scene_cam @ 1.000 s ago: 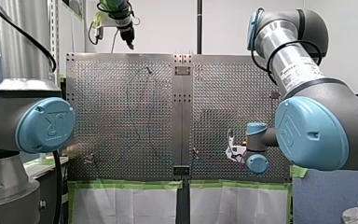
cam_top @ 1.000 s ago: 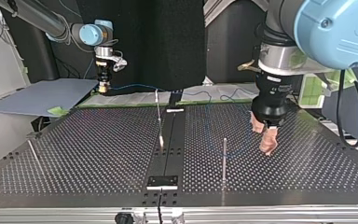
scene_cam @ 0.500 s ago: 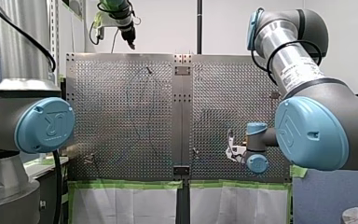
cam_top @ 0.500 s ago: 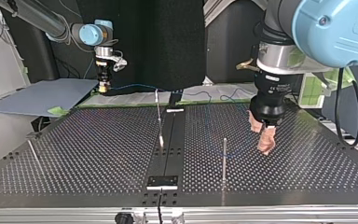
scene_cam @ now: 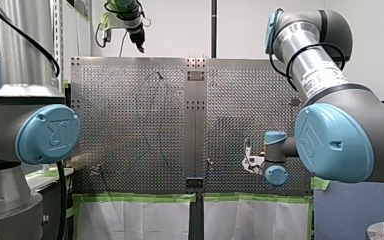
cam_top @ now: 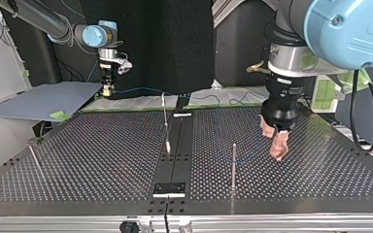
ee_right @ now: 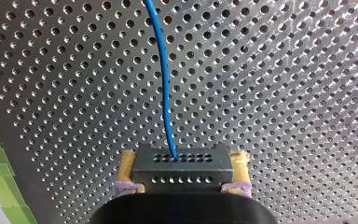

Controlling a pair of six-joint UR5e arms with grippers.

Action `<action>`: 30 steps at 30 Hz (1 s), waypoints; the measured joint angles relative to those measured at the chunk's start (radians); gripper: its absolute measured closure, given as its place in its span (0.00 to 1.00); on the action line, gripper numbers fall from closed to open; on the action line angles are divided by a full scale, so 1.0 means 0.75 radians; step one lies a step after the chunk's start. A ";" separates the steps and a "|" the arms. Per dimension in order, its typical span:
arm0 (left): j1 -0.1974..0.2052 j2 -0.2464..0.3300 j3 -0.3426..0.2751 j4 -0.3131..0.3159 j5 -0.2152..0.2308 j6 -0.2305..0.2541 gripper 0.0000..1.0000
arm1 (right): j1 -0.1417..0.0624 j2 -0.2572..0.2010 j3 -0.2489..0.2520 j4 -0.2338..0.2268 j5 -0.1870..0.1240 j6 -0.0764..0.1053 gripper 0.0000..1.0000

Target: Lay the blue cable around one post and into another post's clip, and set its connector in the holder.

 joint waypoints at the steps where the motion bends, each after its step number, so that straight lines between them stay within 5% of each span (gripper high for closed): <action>1: 0.000 0.000 0.000 0.000 0.000 -0.001 0.00 | 0.000 0.000 0.000 0.000 0.000 0.000 1.00; 30: -0.031 0.038 -0.047 0.017 0.014 0.028 0.00 | -0.002 0.000 0.000 0.000 0.000 -0.003 1.00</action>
